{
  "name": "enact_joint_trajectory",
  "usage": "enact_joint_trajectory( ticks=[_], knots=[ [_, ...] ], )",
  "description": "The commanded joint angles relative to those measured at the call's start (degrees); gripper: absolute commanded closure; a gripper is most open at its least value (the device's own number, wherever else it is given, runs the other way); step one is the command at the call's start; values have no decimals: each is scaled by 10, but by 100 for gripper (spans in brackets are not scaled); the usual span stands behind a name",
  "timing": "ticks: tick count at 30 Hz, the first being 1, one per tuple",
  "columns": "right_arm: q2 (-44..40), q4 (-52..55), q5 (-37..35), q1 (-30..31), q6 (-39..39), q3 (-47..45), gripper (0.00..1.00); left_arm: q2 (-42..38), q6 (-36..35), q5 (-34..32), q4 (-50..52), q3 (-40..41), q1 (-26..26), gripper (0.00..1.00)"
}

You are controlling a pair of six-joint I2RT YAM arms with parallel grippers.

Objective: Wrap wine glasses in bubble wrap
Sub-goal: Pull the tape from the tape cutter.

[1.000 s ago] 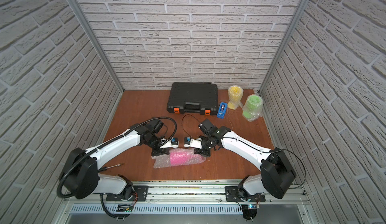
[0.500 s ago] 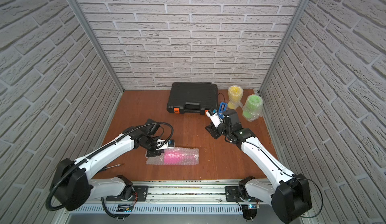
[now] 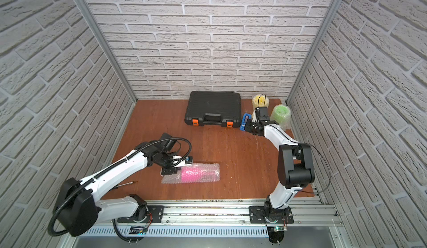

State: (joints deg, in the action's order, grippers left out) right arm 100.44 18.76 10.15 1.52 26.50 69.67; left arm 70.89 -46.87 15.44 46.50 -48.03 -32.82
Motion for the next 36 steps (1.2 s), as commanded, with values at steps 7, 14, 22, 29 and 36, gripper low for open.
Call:
enact_joint_trajectory(
  ticks=[7, 14, 22, 29, 36],
  knots=[
    [91, 7, -26, 3, 31, 107, 70, -16, -1, 2, -8, 13, -3, 93],
    [125, 18, -60, 6, 31, 136, 68, -20, -2, 3, -13, 19, -4, 93],
    [180, 9, -37, 14, 30, 149, 74, -15, -3, 1, -14, 19, -4, 93],
    [165, 17, -57, 21, 30, 147, 97, -17, -3, 1, -12, 20, -4, 93],
    [85, 65, -69, 40, 13, 149, 97, -16, -3, 3, -11, 17, -4, 93]
  ],
)
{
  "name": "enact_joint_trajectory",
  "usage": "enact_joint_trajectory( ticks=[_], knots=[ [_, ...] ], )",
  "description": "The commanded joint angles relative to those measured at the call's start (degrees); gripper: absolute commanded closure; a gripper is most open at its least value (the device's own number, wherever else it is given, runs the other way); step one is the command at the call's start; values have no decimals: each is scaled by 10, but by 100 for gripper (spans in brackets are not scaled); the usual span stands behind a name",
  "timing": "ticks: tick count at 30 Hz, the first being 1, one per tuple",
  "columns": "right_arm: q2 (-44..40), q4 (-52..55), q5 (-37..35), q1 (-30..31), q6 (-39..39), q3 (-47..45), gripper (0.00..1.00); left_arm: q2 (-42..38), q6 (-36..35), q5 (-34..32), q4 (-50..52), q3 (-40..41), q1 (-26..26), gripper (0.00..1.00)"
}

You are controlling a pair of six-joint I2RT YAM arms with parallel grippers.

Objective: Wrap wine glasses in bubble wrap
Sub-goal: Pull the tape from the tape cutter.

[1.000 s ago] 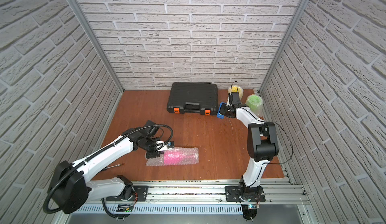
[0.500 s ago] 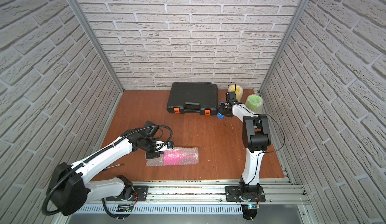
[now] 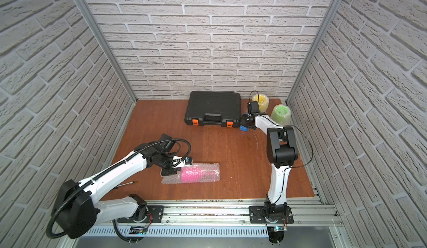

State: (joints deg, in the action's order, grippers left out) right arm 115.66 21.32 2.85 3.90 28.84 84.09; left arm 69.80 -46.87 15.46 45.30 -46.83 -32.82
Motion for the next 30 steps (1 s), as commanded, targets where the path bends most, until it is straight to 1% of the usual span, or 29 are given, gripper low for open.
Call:
enact_joint_trajectory(
  ticks=[1, 7, 12, 15, 17, 20, 22, 24, 28, 29, 30],
  knots=[
    [-78, 48, 4, 20, -11, 2, 97, -5, -3, 3, 1, 6, -3, 93],
    [-159, 108, -9, 53, 3, -54, 97, -10, -4, 6, 4, 4, -4, 93],
    [-231, 138, -21, 85, 34, -134, 97, -12, -4, 10, 6, 5, -5, 92],
    [-260, 136, -28, 103, 53, -185, 97, -9, -4, 12, 6, 5, -5, 92],
    [-260, 104, -18, 107, 54, -215, 97, -7, -4, 14, 5, 5, -6, 92],
    [-215, 75, 17, 106, 43, -219, 97, 2, -4, 17, 6, 1, -7, 92],
    [-194, 67, 30, 106, 42, -219, 92, 5, -3, 17, 9, 0, -7, 92],
    [-197, 68, 28, 106, 49, -228, 78, 3, -2, 17, 8, 2, -8, 92],
    [-245, 110, 29, 107, 68, -247, 60, 2, -3, 16, 7, 3, -8, 92],
    [-264, 124, 34, 109, 75, -254, 52, 2, -2, 15, 8, 3, -9, 92],
    [-286, 136, 43, 110, 79, -261, 47, 3, -2, 15, 8, 2, -8, 92]
  ],
)
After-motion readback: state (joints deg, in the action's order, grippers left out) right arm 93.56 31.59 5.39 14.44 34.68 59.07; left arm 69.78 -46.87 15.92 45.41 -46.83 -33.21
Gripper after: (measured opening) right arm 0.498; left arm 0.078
